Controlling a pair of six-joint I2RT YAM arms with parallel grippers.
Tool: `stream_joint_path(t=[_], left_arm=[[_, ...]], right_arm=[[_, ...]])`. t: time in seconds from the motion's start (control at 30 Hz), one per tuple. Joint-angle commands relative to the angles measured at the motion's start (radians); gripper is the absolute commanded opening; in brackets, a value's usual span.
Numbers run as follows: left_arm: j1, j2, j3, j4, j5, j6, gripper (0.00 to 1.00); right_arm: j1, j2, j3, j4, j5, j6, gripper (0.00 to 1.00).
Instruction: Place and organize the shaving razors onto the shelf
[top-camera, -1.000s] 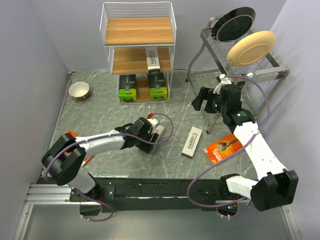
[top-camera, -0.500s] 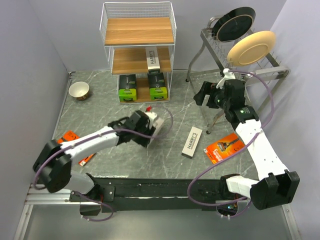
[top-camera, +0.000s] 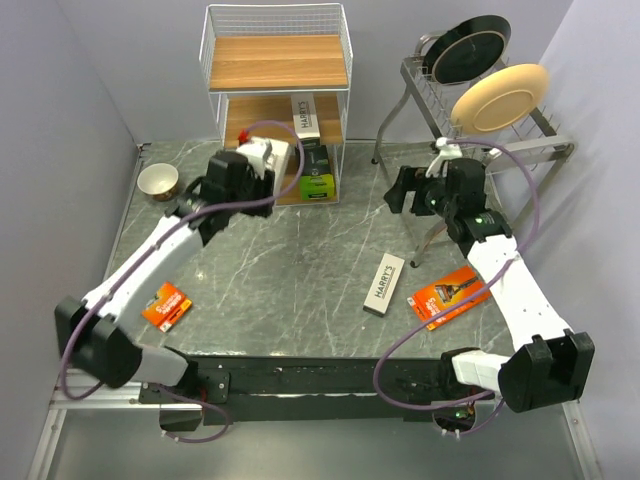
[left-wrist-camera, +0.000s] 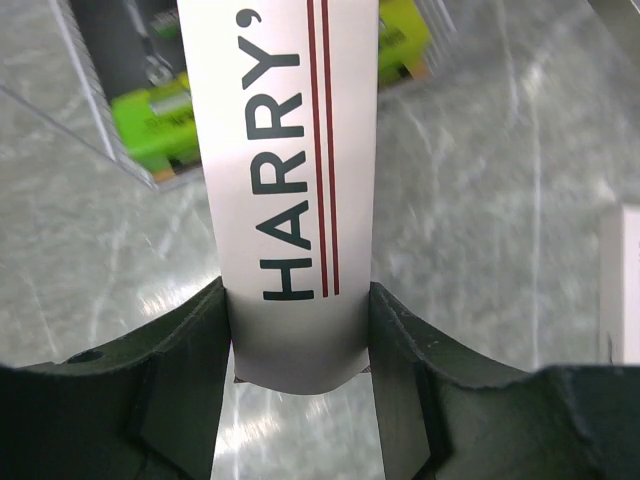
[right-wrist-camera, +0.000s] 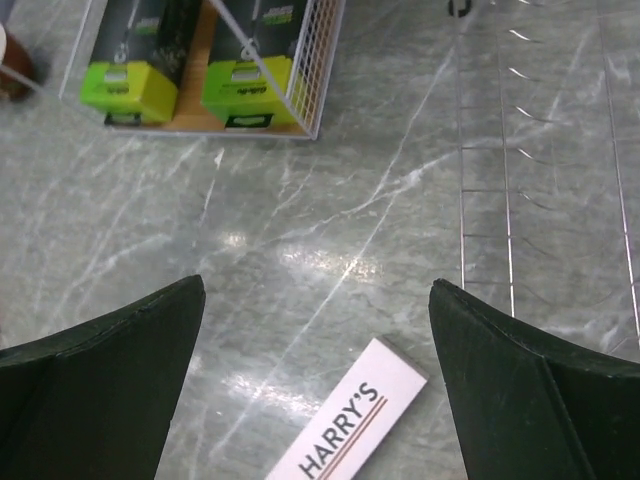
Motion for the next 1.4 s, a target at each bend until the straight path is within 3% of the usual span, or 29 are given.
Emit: stream_joint_path(t=[0.0,0.03,0.1,0.3,1.1,1.23,1.37], left_arm=[[0.039,0.097,0.152,0.080,-0.008,0.001,0.49],[0.041,0.128,0.180,0.087,-0.008,0.001,0.49],[0.041,0.151,0.203,0.116,-0.022,-0.007,0.49],[0.055,0.229,0.278,0.120,-0.052,-0.009,0.50],[0.085,0.502,0.614,0.158,-0.114,-0.045,0.59],[0.079,0.493,0.609,0.161,-0.144,-0.053,0.76],[0.059,0.426,0.557,0.181,-0.164,-0.061,0.81]], right_arm=[[0.069,0.019,-0.014,0.045,-0.283,-0.227,1.00],[0.071,0.042,-0.016,0.035,-0.425,-0.257,1.00],[0.106,0.070,-0.017,0.003,-0.468,-0.324,1.00],[0.256,0.084,-0.055,0.015,-0.319,-0.409,1.00],[0.265,0.102,-0.046,0.026,-0.246,-0.357,1.00],[0.265,0.090,-0.063,0.029,-0.232,-0.366,1.00],[0.264,0.068,-0.089,0.049,-0.221,-0.364,1.00]])
